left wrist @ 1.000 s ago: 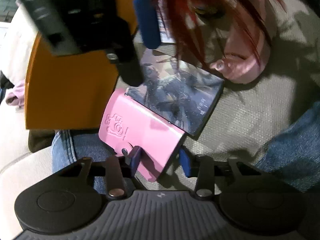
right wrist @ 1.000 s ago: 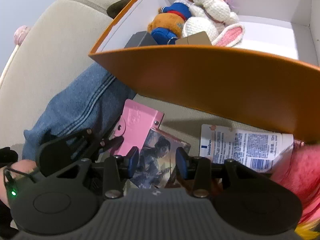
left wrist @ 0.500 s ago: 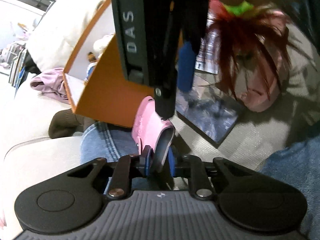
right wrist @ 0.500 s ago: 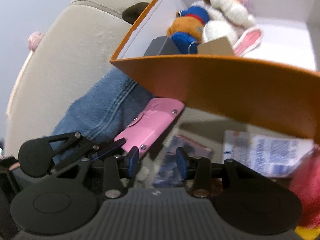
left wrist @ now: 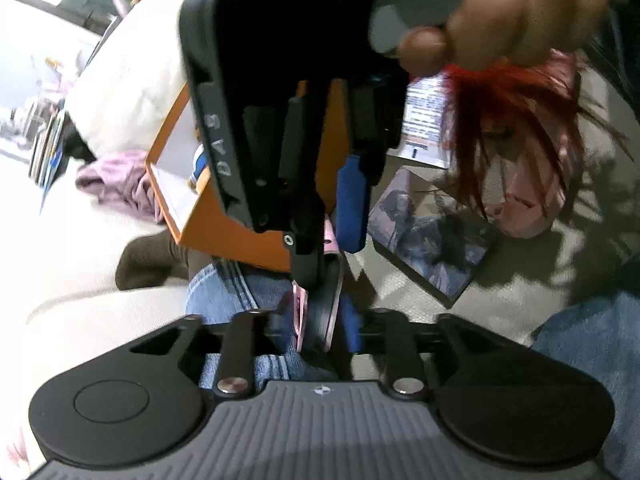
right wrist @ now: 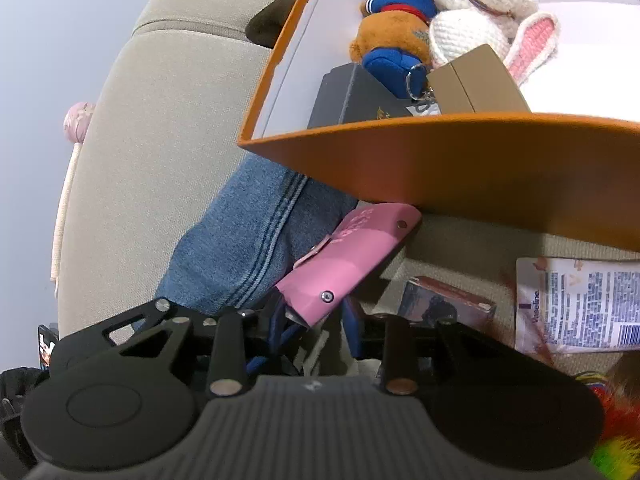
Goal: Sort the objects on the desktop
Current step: 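Close the left tool on the pink wallet edge and lift it, then grasp the small pink-red box with the right tool while the left tool holds the wallet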
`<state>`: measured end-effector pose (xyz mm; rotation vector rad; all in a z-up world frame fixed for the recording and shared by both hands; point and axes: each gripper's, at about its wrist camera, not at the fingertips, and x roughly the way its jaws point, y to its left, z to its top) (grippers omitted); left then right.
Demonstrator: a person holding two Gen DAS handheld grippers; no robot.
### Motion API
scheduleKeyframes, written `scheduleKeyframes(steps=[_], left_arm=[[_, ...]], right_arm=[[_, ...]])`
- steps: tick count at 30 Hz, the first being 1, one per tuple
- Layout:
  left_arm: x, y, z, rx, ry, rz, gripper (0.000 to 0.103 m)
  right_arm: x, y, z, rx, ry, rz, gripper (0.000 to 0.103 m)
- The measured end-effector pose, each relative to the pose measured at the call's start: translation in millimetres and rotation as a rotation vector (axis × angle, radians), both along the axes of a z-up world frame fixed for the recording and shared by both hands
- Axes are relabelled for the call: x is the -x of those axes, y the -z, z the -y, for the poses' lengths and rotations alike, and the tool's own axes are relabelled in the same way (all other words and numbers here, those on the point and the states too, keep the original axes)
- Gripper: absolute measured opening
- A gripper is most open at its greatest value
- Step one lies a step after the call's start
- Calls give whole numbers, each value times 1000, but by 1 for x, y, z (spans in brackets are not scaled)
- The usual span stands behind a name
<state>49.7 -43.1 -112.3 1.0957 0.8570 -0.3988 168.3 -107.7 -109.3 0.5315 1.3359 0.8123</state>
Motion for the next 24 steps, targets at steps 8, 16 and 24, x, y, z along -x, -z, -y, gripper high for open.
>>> scheduleKeyframes(steps=[8, 16, 24], left_arm=[[-12, 16, 1, -33, -38, 28, 23], [-15, -23, -18, 246, -265, -115, 18], [-24, -52, -56, 548, -604, -339, 18]], right_arm=[[2, -5, 4, -5, -3, 33, 33], [5, -23, 18, 104, -62, 209, 52], [10, -1, 8, 330, -170, 258, 52]])
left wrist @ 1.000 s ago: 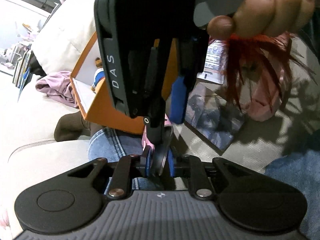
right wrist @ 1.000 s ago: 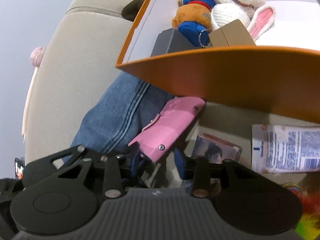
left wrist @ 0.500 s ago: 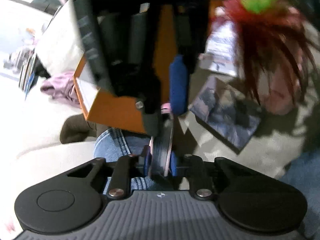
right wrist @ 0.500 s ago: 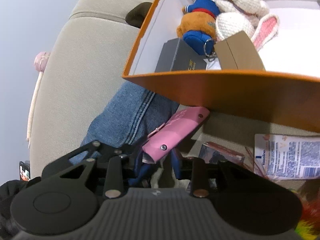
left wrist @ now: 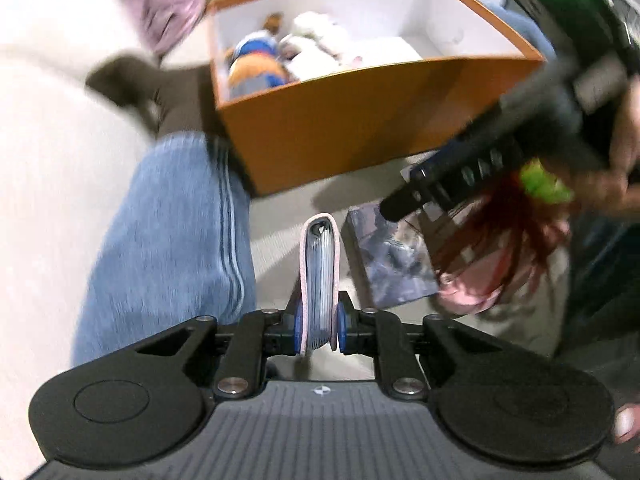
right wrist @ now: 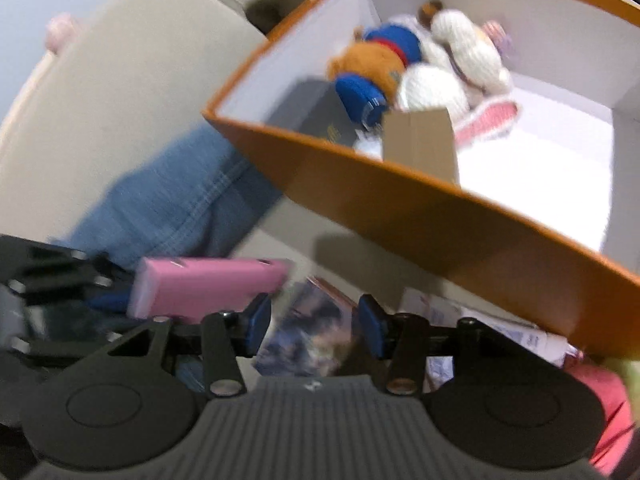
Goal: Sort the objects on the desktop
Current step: 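Grasp the small pink-red box with the right tool while the left tool holds the wallet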
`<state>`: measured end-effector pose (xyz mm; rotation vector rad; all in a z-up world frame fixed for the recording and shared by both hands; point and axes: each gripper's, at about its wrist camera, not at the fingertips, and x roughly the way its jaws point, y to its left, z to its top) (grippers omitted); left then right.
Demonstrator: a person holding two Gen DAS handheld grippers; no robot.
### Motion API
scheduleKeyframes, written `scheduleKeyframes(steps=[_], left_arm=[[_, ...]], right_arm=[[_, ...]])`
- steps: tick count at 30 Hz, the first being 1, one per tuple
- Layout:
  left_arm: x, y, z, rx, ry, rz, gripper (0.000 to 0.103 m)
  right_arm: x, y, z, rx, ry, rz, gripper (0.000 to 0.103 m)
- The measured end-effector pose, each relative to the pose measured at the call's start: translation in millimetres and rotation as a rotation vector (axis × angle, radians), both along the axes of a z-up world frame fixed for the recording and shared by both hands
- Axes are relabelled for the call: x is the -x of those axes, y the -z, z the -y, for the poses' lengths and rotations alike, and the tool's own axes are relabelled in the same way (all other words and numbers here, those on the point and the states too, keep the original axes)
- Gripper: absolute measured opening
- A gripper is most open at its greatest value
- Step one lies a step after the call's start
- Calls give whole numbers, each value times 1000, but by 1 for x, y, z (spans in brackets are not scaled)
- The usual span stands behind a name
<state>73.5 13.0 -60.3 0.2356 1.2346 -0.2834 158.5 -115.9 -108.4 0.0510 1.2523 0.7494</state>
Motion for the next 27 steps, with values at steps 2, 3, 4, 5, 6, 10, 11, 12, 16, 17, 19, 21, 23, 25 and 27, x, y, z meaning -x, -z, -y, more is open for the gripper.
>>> scheduleKeyframes(steps=[2, 3, 4, 5, 6, 10, 11, 12, 16, 17, 19, 21, 23, 25, 27], left_arm=[[-3, 1, -7, 44, -55, -30, 18], [-8, 3, -10, 57, -74, -43, 18], [-12, 7, -14, 70, -93, -58, 18], [-13, 10, -20, 80, -113, -69, 18], [-13, 14, -20, 93, -127, -72, 18], [-20, 21, -23, 139, -162, -65, 18], [-21, 22, -24, 149, -170, -66, 18], [-23, 24, -24, 161, -176, -66, 19], [-26, 25, -27, 208, -200, -68, 21], [-26, 26, -28, 218, -206, -71, 22], [-26, 26, -28, 231, -223, -70, 23], [-25, 24, -31, 239, -248, -62, 22], [-23, 24, -38, 263, -289, -61, 22], [-20, 23, -44, 296, -326, -58, 21], [-17, 21, -48, 320, -357, -53, 20]], right_arm=[[2, 7, -1, 27, -10, -27, 52], [4, 9, -1, 35, -10, -38, 52], [5, 13, -2, 44, -11, -50, 52], [5, 18, -3, 51, -11, -63, 52], [5, 22, -4, 56, -7, -77, 52], [1, 39, -7, 41, 21, -133, 61], [-1, 41, -7, 33, 32, -142, 62], [-3, 42, -7, 24, 38, -147, 64], [-3, 45, -10, 7, 52, -132, 66], [-1, 43, -10, 7, 52, -114, 61], [-1, 38, -6, -15, 67, -95, 44], [-4, 35, 1, -39, 93, -118, 38], [-4, 27, 9, -76, 102, -117, 31], [0, 12, 13, -106, 85, -77, 25], [7, -9, 15, -133, 55, -17, 24]])
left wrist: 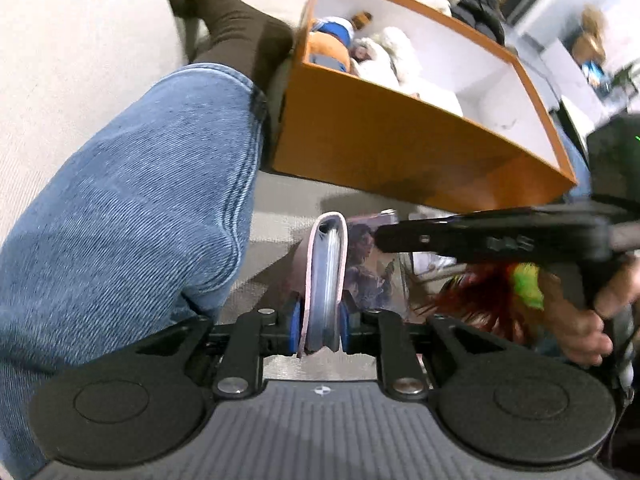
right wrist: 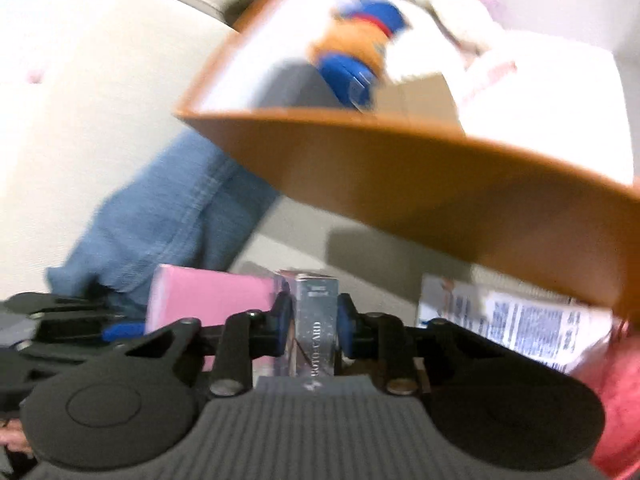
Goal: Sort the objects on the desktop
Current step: 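Grasp the small pink-red box with the right tool while the left tool holds the wallet, then carry the wallet and small box over the orange box with both tools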
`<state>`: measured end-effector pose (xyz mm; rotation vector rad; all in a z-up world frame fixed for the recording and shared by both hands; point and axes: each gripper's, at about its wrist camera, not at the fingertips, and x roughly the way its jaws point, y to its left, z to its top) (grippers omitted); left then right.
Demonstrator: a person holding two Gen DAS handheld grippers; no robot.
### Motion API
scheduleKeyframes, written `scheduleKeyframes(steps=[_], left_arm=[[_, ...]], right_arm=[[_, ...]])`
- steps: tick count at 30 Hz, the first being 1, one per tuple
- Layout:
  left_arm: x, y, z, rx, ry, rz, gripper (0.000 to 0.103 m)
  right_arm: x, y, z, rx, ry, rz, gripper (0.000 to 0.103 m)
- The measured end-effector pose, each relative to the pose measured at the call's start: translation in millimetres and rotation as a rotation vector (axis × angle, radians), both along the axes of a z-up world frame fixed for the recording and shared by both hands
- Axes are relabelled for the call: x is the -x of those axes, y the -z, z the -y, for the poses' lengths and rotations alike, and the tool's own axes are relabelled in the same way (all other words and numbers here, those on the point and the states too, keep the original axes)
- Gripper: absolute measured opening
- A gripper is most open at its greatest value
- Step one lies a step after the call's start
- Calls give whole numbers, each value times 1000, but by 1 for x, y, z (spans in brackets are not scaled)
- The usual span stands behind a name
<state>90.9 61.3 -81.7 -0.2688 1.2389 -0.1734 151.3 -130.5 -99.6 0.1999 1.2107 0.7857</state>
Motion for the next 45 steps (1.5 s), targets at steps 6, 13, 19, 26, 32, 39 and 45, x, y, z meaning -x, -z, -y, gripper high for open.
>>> scheduleKeyframes(steps=[6, 13, 19, 26, 32, 39, 45], left_arm=[[4, -3, -8, 65, -65, 8, 20], [6, 5, 0, 48, -72, 10, 20], [10, 6, 1, 55, -83, 16, 20], [15, 3, 0, 38, -92, 33, 19], [17, -27, -2, 16, -80, 117, 18], [7, -83, -10, 12, -99, 278, 18], [-28, -123, -3, 70, -67, 399, 18]], right_arm=[[37, -48, -2, 37, -97, 286, 24], [53, -28, -8, 123, -222, 206, 29], [47, -30, -7, 116, -200, 200, 38], [53, -24, -23, 136, -200, 188, 26], [47, -58, -3, -8, -141, 224, 25], [17, -108, 13, -148, -13, 294, 25], [-19, -142, 46, -258, 213, 365, 25]])
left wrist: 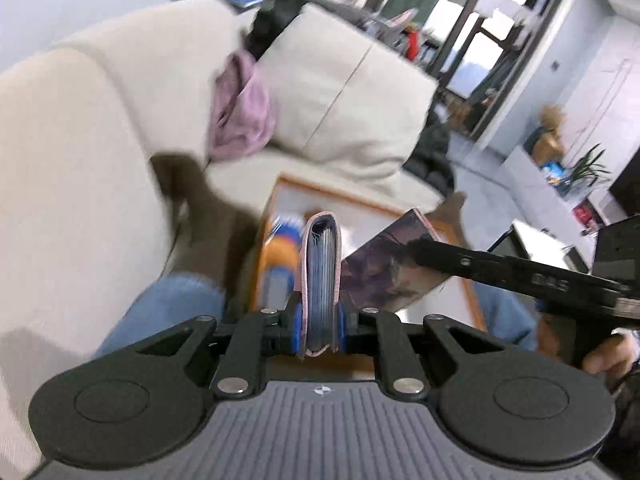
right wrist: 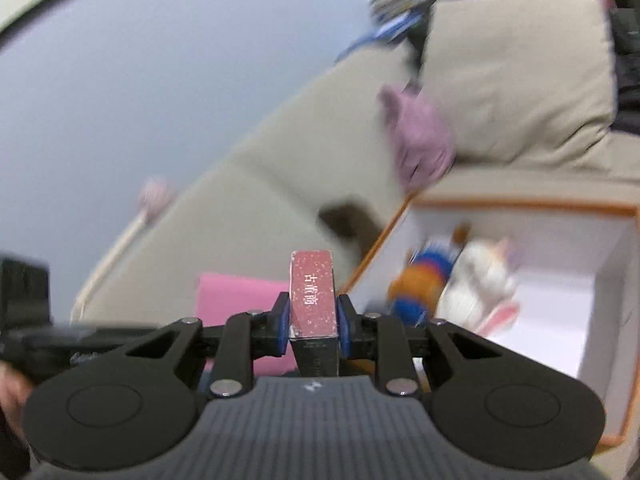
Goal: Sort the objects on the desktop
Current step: 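Carry the wallet and small box over the orange box with both tools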
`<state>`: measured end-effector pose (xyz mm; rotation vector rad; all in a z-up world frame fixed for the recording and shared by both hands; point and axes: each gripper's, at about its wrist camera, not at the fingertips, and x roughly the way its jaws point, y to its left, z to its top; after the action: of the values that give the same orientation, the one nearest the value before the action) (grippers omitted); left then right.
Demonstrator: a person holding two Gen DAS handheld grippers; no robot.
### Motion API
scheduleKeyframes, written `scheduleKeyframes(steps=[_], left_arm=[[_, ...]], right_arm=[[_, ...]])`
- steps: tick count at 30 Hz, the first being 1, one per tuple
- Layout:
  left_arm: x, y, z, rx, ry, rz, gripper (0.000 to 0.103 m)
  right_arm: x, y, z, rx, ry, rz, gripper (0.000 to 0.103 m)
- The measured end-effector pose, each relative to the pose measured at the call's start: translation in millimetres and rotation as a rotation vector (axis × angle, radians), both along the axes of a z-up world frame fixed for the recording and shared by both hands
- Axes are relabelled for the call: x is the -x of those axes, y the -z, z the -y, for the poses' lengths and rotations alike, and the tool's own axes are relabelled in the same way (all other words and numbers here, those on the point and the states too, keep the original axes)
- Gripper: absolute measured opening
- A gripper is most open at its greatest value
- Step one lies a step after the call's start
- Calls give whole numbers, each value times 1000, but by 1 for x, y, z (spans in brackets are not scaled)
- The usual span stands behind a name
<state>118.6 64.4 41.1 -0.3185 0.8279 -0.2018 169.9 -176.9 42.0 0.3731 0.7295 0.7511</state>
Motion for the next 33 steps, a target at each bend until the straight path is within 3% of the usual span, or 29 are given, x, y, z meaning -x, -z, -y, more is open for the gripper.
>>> scheduleKeyframes(steps=[3, 8, 12, 16, 21, 27, 33], left_arm=[[-29, 3, 13, -4, 39, -19, 18], [-66, 33, 29, -52, 85, -129, 18], [-85, 52, 37, -99, 120, -204, 18], [-94, 61, 45, -170, 156, -267, 18], [-108, 81, 54, -229, 187, -365, 18], [-121, 88, 56, -215, 207, -444, 19], [-117, 80, 58, -242, 259, -430, 18]], right_arm=[[-22, 10, 4, 12, 71, -41, 25], [-42, 42, 11, 39, 135, -117, 25], [-49, 50, 19, 78, 171, -101, 25], [-49, 54, 18, 206, 219, -27, 25], [-55, 70, 17, 217, 187, -56, 25], [-53, 81, 13, 249, 163, -82, 25], [-50, 82, 13, 263, 159, -88, 25]])
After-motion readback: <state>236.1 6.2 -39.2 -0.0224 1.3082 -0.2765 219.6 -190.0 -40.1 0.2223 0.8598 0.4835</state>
